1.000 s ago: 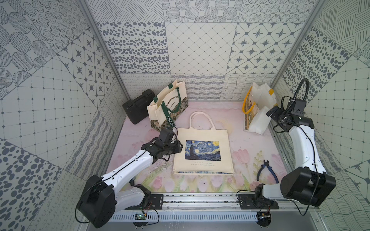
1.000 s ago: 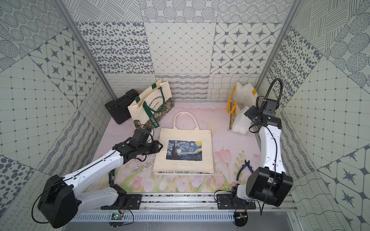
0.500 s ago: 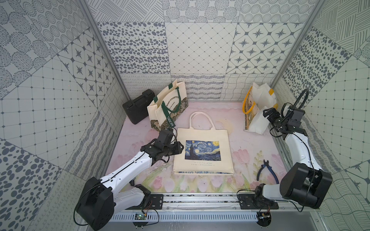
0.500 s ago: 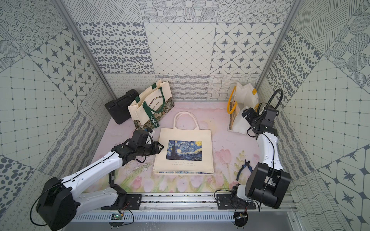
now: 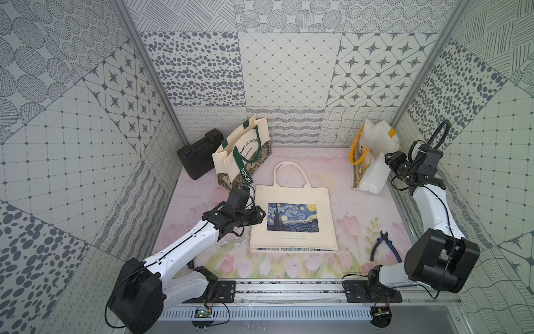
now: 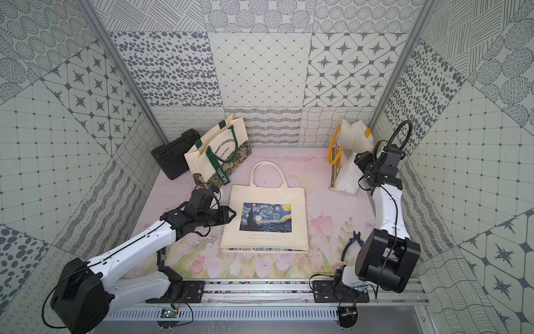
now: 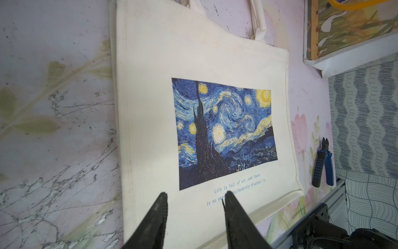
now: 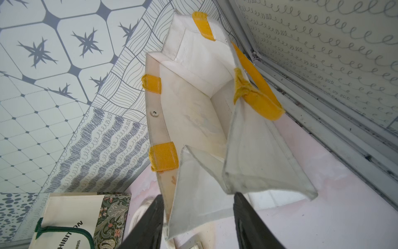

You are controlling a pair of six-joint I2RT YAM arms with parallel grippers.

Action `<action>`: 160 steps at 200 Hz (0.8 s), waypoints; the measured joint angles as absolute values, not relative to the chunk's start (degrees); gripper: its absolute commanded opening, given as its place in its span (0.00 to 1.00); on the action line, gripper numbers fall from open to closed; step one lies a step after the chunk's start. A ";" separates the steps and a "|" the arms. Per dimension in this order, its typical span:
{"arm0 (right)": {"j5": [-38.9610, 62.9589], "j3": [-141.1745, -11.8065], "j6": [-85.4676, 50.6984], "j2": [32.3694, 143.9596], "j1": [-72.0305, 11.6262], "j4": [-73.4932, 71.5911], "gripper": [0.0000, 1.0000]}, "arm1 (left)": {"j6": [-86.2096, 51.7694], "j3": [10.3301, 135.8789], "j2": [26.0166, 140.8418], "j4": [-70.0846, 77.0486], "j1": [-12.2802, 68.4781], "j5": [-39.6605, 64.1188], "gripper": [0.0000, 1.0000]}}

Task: Put away the canvas bag
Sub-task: Pick up the canvas bag from the center of the board.

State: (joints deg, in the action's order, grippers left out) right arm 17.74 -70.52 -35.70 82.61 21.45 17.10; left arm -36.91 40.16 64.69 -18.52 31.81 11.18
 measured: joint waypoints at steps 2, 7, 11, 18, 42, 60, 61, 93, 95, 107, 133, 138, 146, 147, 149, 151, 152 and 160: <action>17.72 -70.59 -35.75 82.67 21.45 17.10 0.52 | -36.91 40.14 64.69 -18.52 31.81 11.20 0.45; 17.67 -70.76 -35.79 82.89 21.45 17.19 0.53 | -36.91 40.12 64.69 -18.52 31.81 11.22 0.45; 17.54 -70.89 -35.83 83.05 21.45 17.28 0.54 | -36.91 40.10 64.69 -18.52 31.81 11.25 0.45; 17.34 -71.05 -35.83 83.18 21.45 17.61 0.55 | -36.93 40.10 64.69 -18.52 31.81 11.31 0.45; 16.84 -71.16 -35.53 83.18 21.45 18.04 0.61 | -36.93 40.10 64.45 -18.55 31.81 11.44 0.45; 18.48 -69.89 -35.51 83.00 21.45 16.21 0.75 | -36.93 40.03 64.16 -18.52 31.81 11.51 0.45; 18.57 -69.80 -35.42 82.98 21.45 16.10 0.77 | -36.93 40.03 64.14 -18.52 31.81 11.53 0.45; 20.58 -67.55 -34.24 82.87 20.01 14.90 0.89 | -37.04 39.83 64.03 -18.48 31.81 11.60 0.45; 20.64 -67.55 -34.02 82.87 19.77 14.96 0.89 | -37.06 39.81 64.03 -18.48 31.81 11.60 0.45; 20.56 -67.57 -32.51 82.85 17.98 14.98 0.90 | -37.08 39.64 64.01 -18.39 31.81 11.60 0.45; 19.42 -67.59 -28.58 82.52 13.56 16.03 0.90 | -37.08 39.31 63.92 -18.33 31.81 11.62 0.45; 18.83 -67.59 -27.77 82.37 12.84 16.47 0.90 | -37.10 39.27 63.90 -18.31 31.81 11.62 0.45; 17.65 -67.61 -26.41 82.06 11.51 17.23 0.90 | -37.10 39.22 63.81 -18.22 31.81 11.62 0.45; 17.61 -67.61 -26.33 82.02 11.42 17.32 0.90 | -37.10 39.20 63.79 -18.22 31.81 11.62 0.45; 17.37 -67.61 -26.13 81.89 11.14 17.47 0.90 | -37.10 39.20 63.79 -18.22 31.81 11.62 0.45; 16.93 -67.64 -25.93 81.82 10.96 17.67 0.90 | -37.10 39.20 63.75 -18.20 31.81 11.64 0.45; 16.88 -67.64 -25.74 81.78 10.81 17.76 0.90 | -37.10 39.18 63.75 -18.20 31.81 11.64 0.45; 15.46 -67.81 -24.82 81.52 10.17 18.59 0.90 | -37.12 39.07 63.61 -18.13 31.81 11.64 0.45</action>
State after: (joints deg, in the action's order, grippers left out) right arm 15.46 -67.81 -24.82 81.52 10.17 18.59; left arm -37.12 39.07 63.61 -18.13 31.81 11.64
